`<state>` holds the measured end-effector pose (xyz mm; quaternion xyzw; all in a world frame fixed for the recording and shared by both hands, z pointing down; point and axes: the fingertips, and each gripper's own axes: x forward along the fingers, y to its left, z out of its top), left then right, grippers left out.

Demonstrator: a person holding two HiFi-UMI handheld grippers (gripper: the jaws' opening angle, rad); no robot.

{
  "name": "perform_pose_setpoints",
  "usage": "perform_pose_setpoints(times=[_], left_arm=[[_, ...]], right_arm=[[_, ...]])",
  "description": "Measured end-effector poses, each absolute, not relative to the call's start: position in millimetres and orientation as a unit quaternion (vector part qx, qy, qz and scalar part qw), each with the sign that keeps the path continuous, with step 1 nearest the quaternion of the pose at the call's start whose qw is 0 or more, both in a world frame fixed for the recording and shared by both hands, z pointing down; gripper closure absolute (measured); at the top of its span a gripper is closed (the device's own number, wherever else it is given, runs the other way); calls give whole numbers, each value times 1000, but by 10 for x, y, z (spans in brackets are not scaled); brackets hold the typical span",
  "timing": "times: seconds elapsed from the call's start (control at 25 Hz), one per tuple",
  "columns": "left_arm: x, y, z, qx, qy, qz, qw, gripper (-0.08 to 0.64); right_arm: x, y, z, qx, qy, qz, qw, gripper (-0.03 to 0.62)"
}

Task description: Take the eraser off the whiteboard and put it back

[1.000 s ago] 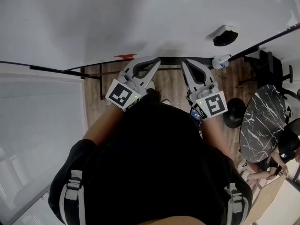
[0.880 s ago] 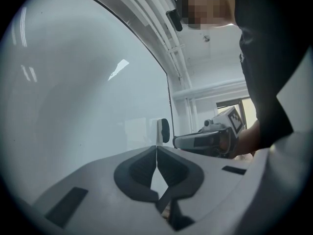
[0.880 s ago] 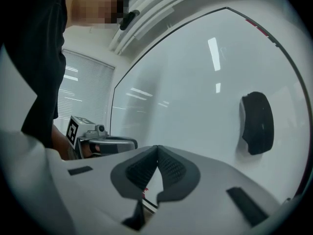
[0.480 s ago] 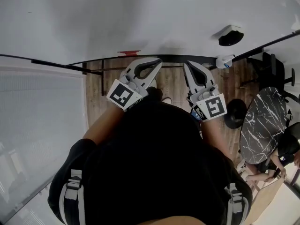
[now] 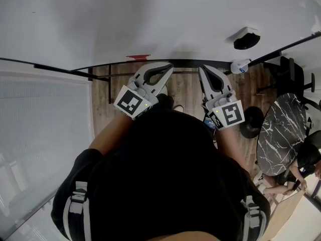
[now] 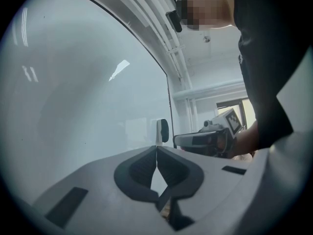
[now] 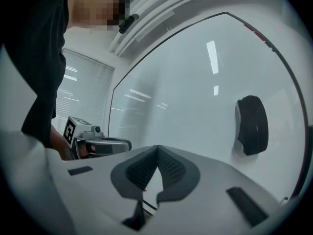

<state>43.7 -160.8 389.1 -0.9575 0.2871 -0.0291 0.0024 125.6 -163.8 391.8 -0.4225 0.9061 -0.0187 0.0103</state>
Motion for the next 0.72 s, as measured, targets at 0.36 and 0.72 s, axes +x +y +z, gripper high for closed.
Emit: perform_pose_setpoints(times=[0.36,0.72], left_arm=[[424,-1605,3892,-959,281,-25,6,554],[420,-1595,3887,-960,277,-25,7,554]], right_arm=[[1241,-1611,3914,-425,905,-9,0,591],[1229,-1579,3891,-427,904,-5,-2,592]])
